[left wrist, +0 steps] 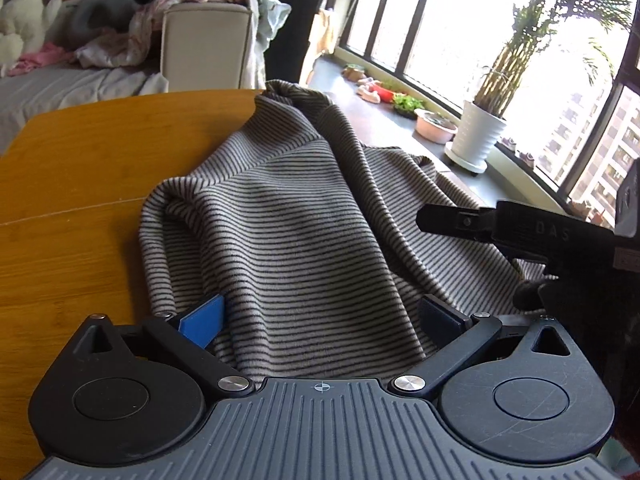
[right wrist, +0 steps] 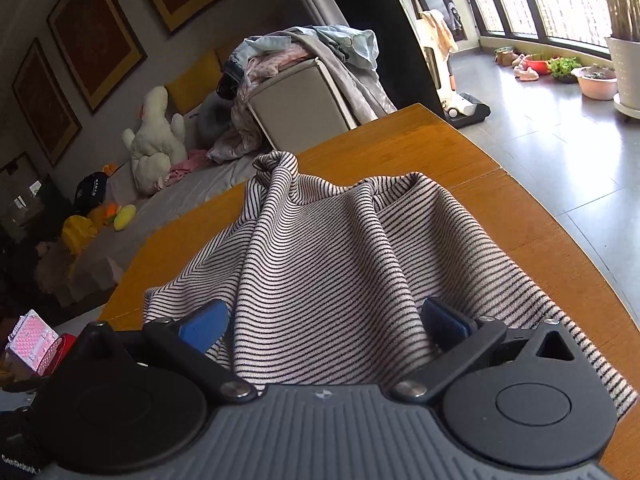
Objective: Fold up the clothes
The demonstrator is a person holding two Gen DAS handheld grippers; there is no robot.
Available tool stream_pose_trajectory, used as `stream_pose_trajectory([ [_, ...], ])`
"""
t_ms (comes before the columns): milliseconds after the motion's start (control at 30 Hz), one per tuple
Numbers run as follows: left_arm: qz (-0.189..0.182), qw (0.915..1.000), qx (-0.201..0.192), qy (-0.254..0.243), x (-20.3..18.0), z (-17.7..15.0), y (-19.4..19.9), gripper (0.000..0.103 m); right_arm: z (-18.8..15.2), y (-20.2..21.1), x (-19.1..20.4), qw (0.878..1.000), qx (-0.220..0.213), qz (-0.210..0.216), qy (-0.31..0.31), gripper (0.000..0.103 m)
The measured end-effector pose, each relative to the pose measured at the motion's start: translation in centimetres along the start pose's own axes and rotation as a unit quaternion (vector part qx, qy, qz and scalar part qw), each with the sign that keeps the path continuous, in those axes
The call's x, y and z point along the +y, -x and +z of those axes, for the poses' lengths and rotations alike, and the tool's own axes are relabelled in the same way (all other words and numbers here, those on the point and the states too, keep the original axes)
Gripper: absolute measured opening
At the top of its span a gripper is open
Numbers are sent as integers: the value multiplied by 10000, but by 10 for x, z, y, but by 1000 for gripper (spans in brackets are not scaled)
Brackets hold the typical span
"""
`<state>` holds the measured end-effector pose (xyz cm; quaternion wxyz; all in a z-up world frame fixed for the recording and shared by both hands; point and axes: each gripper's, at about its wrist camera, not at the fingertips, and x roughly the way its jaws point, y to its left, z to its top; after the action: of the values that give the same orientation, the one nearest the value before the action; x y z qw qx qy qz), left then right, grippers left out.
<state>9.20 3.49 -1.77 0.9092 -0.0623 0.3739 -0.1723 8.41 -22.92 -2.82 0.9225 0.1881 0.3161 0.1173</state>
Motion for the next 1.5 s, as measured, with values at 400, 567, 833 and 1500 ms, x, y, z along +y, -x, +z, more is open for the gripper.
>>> stream_pose_trajectory([
  [400, 79, 10000, -45, 36, -4, -1, -1, 103, 4, -6, 17, 9970, 316, -180, 690, 103],
  [567, 545, 9965, -245, -578, -22, -7, -1, 87, 21, 3, 18, 9960, 5, -272, 846, 103],
  [833, 928, 9925, -549, -582, -15, 10, 8, 7, 40, -28, 19, 9937, -557, -442, 871, 103],
  [1500, 833, 9934, -482, 622, 75, 66, 43, 46, 36, -35, 12, 9962, -352, -234, 759, 103],
])
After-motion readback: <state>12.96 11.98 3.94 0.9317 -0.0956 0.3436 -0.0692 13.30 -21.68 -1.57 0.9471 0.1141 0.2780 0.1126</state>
